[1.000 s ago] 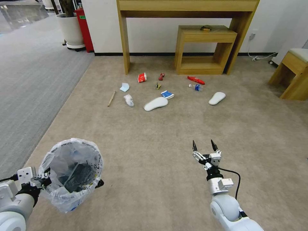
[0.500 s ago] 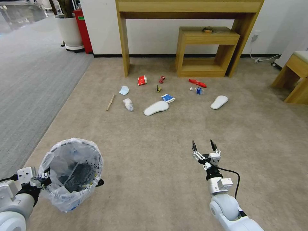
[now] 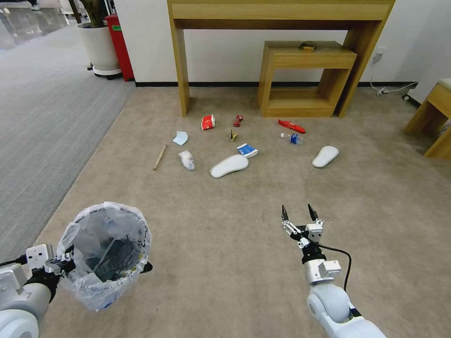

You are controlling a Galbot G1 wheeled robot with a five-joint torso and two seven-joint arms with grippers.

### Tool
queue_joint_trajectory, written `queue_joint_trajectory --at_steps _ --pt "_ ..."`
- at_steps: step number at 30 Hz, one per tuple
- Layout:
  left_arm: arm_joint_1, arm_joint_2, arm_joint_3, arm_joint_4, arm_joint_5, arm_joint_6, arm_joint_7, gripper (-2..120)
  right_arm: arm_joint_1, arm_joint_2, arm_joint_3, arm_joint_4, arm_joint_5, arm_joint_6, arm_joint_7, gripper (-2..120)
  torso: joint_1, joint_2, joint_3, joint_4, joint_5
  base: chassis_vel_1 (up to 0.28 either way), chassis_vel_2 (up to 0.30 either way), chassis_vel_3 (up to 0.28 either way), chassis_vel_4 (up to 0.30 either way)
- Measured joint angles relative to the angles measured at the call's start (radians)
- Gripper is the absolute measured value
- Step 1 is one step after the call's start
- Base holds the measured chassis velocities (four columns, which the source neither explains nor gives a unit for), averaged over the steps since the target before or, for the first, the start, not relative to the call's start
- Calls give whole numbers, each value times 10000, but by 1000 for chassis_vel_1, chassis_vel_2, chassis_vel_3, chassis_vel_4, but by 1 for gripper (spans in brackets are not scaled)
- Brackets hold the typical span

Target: Pick up the trash bin and place the garbage on the floor into it.

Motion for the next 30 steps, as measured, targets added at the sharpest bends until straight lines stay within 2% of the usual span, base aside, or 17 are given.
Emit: queue_joint_trajectory --at_steps 30 --pt "-46 7 46 56 23 -59 35 0 31 51 -33 -38 16 7 -2 89 -1 0 0 0 1 -157 164 162 -161"
